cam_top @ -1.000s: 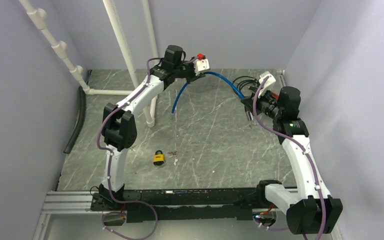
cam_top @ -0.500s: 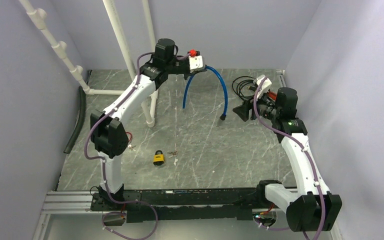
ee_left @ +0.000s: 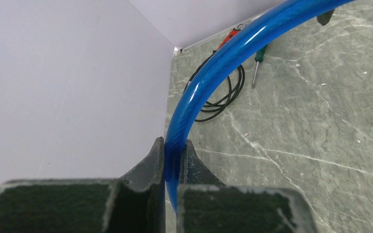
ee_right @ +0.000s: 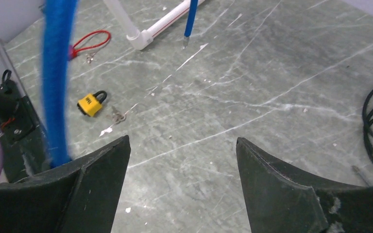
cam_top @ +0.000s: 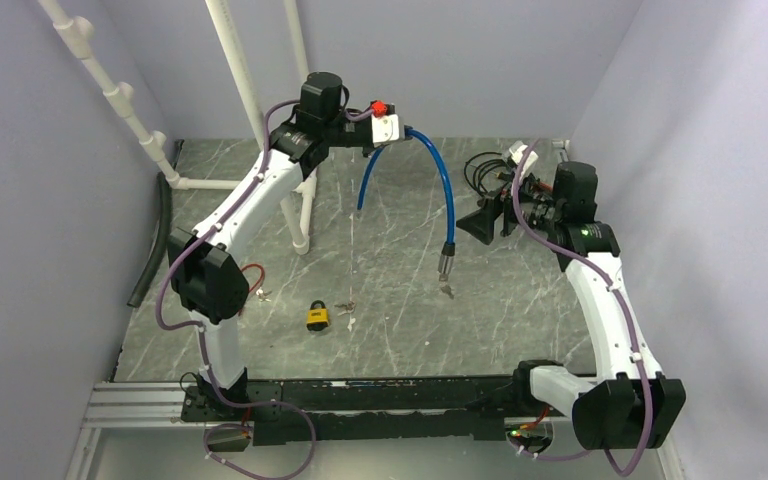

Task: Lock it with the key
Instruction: Pick up the lock from the center of the board.

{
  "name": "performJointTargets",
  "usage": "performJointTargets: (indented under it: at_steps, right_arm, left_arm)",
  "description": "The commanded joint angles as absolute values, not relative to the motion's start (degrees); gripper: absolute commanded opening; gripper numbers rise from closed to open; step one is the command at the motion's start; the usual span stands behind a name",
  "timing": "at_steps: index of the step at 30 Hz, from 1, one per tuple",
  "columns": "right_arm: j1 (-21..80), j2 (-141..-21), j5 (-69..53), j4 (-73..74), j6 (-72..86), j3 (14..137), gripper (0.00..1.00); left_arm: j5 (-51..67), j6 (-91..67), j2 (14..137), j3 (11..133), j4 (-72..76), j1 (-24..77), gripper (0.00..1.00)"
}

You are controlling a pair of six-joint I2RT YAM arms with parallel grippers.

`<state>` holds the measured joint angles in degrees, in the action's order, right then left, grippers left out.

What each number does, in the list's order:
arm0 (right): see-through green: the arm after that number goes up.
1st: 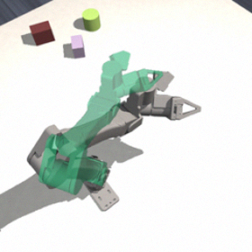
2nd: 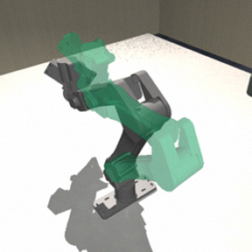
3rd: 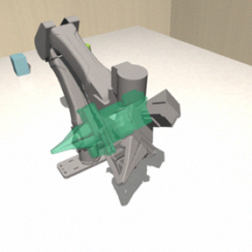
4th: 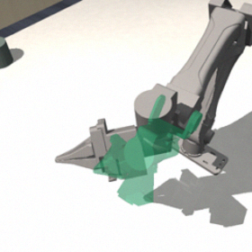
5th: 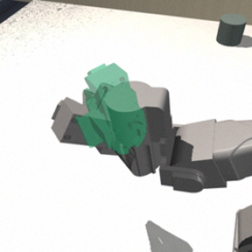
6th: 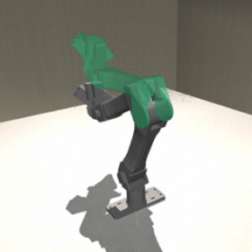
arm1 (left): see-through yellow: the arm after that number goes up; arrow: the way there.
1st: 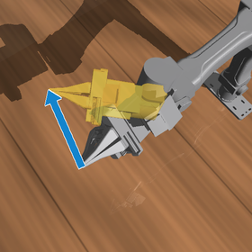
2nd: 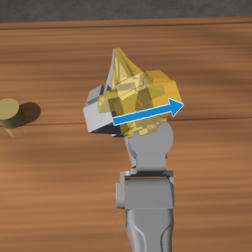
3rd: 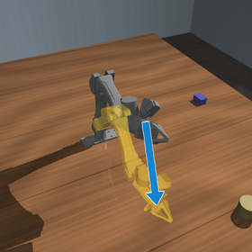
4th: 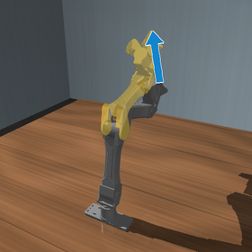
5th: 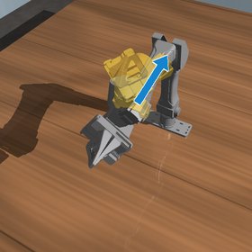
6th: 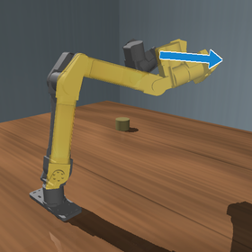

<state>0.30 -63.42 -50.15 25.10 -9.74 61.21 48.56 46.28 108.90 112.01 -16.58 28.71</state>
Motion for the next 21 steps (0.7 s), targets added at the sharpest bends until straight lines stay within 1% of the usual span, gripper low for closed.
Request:
performJointTargets:
  at_steps: [1,3,9,14,17,21]
  right_arm:
    - [0.26,-61.19,-51.53,29.42,-10.32,63.77,0.83]
    - [0.26,-61.44,-47.65,28.81,-6.59,64.89,0.85]
    - [0.26,-65.34,-52.09,28.37,-2.79,71.04,0.89]
    - [0.24,-66.14,-54.98,26.8,3.24,68.48,0.99]
    - [1.15,-65.89,-54.26,27.01,4.86,67.34,1.0]
    - [4.78,-65.17,-49.36,25.63,6.4,66.18,0.98]
  left_arm:
    - [48.82,46.78,104.97,114.37,-15.3,28.83,0.0]
    - [48.63,46.98,104.73,113.76,-15.59,28.81,0.0]
    - [46.45,46.89,104.85,113.02,-17.1,28.83,0.0]
    - [44.17,47.05,105.1,113.07,-17.19,28.87,0.0]
    - [43.49,46.81,104.97,113.42,-18.27,28.84,0.0]
    - [43.11,46.98,104.43,113.14,-19.27,28.96,0.0]
